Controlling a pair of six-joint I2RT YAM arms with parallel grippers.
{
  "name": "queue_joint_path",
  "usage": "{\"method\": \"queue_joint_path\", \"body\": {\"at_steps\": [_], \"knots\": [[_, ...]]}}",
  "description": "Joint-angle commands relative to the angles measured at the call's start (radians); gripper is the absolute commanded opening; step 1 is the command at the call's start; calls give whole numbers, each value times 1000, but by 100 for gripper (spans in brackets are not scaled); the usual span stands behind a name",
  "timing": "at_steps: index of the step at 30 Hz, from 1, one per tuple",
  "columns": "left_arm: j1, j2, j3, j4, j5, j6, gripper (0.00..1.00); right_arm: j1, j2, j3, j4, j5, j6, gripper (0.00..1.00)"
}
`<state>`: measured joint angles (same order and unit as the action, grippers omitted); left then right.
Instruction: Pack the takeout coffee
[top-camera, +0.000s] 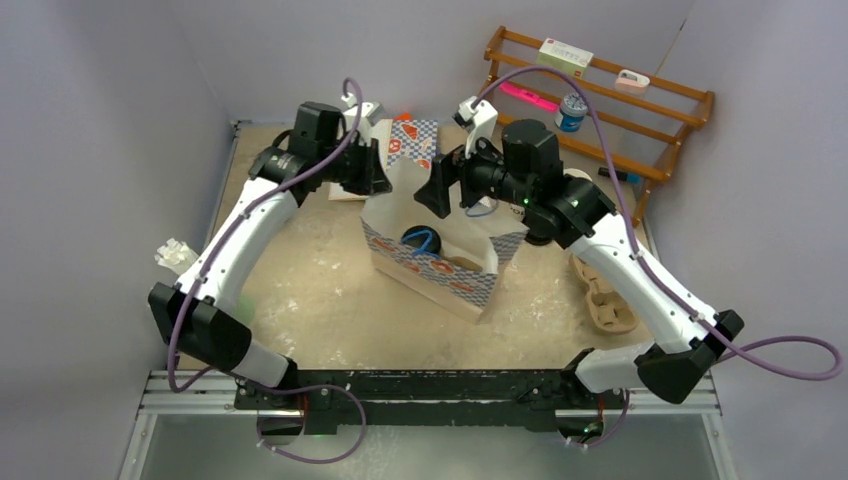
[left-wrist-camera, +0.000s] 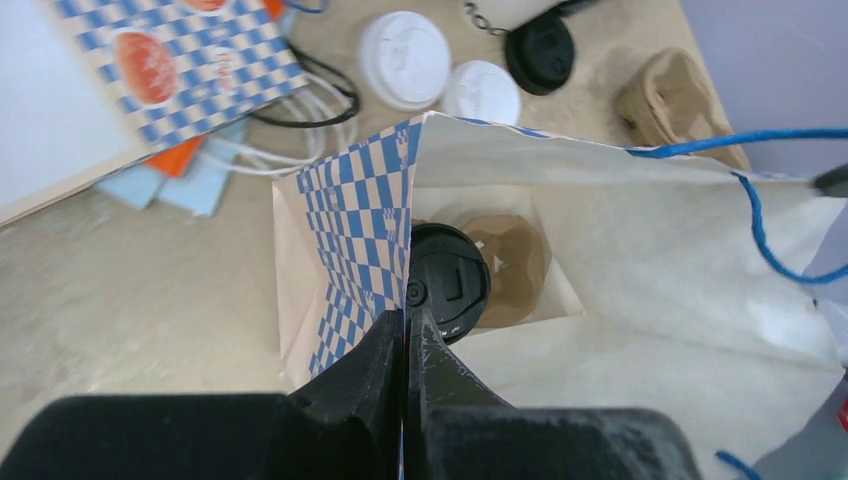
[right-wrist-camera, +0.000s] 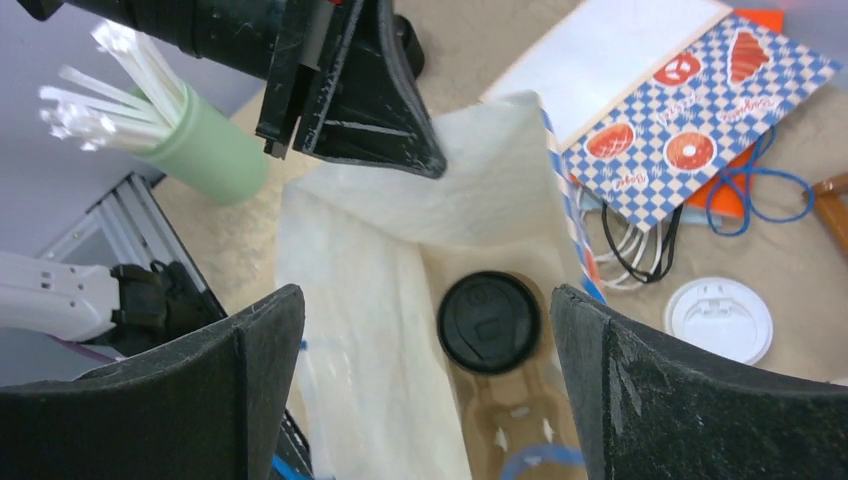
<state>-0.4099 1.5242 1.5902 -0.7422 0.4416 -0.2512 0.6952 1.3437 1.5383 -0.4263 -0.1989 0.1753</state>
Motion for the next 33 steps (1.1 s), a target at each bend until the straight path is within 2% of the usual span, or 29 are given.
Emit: {"method": "queue_joint_path", "body": {"at_steps": [1,5,10,13,16,18,20,22,25,26,28,31,33], "knots": [[104,-110,-9,-89,-143,5,0,3,1,85,12,14,31,94],[221,-129,-5,-129,-211,33,0,1,33,128,-22,184,95,93],[348,-97,9,-87,-279,58,0,1,134,316,-181,476,166,90],[387,-58,26,-57,-311,65,0,-4,159,367,-255,614,202,88],[408,-41,41,-26,-340,46,0,-33,197,432,-382,750,262,79],[409,-38,44,-10,-343,26,0,-100,234,477,-469,761,346,76],[409,-38,39,2,-331,7,7,-196,253,470,-510,716,417,75],[408,-47,32,13,-319,-10,19,-265,260,438,-531,671,487,72],[408,-66,41,4,-339,-30,41,-342,286,410,-576,663,576,65],[408,-75,49,-4,-355,-41,53,-365,296,404,-588,668,599,63],[409,-95,75,-16,-382,-60,66,-415,317,393,-597,653,636,61],[408,-133,111,-28,-428,-95,77,-480,349,381,-594,612,672,57],[408,-164,118,-34,-438,-122,80,-503,376,380,-583,589,682,57]]}}
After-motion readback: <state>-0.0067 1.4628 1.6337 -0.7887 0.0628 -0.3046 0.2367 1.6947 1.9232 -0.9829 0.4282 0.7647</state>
